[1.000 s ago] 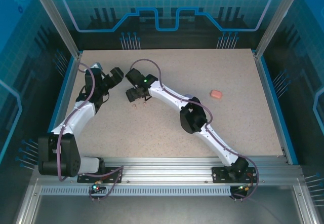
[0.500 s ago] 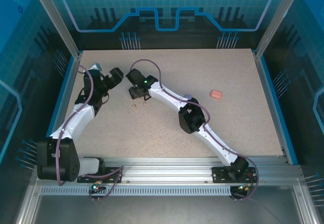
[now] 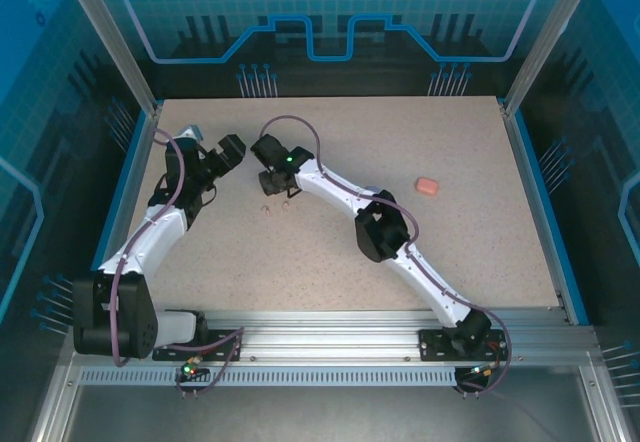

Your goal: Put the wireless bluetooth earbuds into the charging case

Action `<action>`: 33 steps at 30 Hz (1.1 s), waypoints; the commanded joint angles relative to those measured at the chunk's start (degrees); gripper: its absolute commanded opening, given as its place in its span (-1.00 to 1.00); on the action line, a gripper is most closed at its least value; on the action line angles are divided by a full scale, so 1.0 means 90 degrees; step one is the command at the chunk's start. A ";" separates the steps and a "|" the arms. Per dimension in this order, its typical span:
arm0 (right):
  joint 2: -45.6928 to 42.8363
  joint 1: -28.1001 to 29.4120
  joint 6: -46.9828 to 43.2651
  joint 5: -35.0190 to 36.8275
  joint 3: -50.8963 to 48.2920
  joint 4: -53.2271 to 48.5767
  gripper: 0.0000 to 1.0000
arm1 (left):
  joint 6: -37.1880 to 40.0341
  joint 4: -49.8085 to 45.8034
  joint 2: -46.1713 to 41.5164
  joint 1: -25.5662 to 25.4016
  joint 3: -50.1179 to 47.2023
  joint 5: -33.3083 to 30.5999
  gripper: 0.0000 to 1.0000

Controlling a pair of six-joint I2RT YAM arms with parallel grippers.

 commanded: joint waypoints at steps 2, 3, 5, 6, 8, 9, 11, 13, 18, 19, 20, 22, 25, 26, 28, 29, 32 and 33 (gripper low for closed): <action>-0.1365 -0.0065 -0.0034 0.0196 -0.0716 0.0104 -0.33 | 0.0030 0.0018 -0.0109 0.0037 0.0300 0.0378 0.97; -0.1564 -0.0079 -0.0056 0.0231 -0.0957 0.0131 -0.33 | 0.0088 -0.0026 -0.0098 -0.0004 0.0367 0.0410 0.97; -0.1958 -0.0101 -0.0058 0.0275 -0.1441 0.0173 -0.34 | 0.0194 -0.0140 -0.0085 -0.0096 0.0498 0.0446 0.98; -0.2162 -0.0118 -0.0047 0.0304 -0.1724 0.0190 -0.35 | 0.0245 -0.0197 -0.0066 -0.0159 0.0569 0.0485 0.97; -0.2623 -0.0163 0.0013 0.0309 -0.2329 0.0238 -0.36 | 0.0368 -0.0361 -0.0044 -0.0314 0.0703 0.0475 0.97; -0.2867 -0.0179 0.0047 0.0284 -0.2716 0.0299 -0.37 | 0.0452 -0.0422 -0.0054 -0.0406 0.0766 0.0450 0.97; -0.3378 -0.0208 0.0090 0.0253 -0.3548 0.0502 -0.37 | 0.0592 -0.0606 -0.0054 -0.0583 0.0885 0.0393 0.97; -0.3878 -0.0214 0.0195 0.0178 -0.4419 0.0754 -0.37 | 0.0732 -0.0756 -0.0055 -0.0759 0.0984 0.0325 0.97; -0.4910 -0.0230 0.0515 -0.0023 -0.6359 0.1170 -0.38 | 0.1125 -0.1124 0.0003 -0.1282 0.1239 0.0054 0.97; -0.5098 -0.0227 0.0590 -0.0044 -0.6748 0.1261 -0.38 | 0.1157 -0.1147 0.0013 -0.1370 0.1262 0.0023 0.97; -0.5275 -0.0243 0.0667 -0.0047 -0.7092 0.1347 -0.38 | 0.1159 -0.1161 0.0023 -0.1450 0.1273 0.0013 0.97; -0.5539 -0.0237 0.0769 -0.0039 -0.7672 0.1485 -0.38 | 0.1162 -0.1167 0.0042 -0.1577 0.1292 -0.0011 0.97; -0.5795 -0.0260 0.0977 -0.0083 -0.8351 0.1680 -0.38 | 0.1201 -0.1190 0.0101 -0.1781 0.1341 -0.0120 0.97; -0.5840 -0.0265 0.1032 -0.0088 -0.8514 0.1739 -0.38 | 0.1207 -0.1196 0.0125 -0.1843 0.1380 -0.0160 0.97; -0.5868 -0.0269 0.1108 -0.0085 -0.8743 0.1838 -0.37 | 0.1219 -0.1197 0.0183 -0.1973 0.1426 -0.0211 0.98; -0.5842 -0.0269 0.1148 -0.0076 -0.8829 0.1878 -0.35 | 0.1228 -0.1197 0.0215 -0.2030 0.1458 -0.0254 0.97; -0.5727 -0.0308 0.1284 -0.0038 -0.9000 0.1911 -0.30 | 0.1241 -0.1192 0.0285 -0.2187 0.1518 -0.0343 0.97; -0.5700 -0.0321 0.1315 -0.0026 -0.9040 0.1932 -0.29 | 0.1244 -0.1187 0.0296 -0.2221 0.1527 -0.0372 0.97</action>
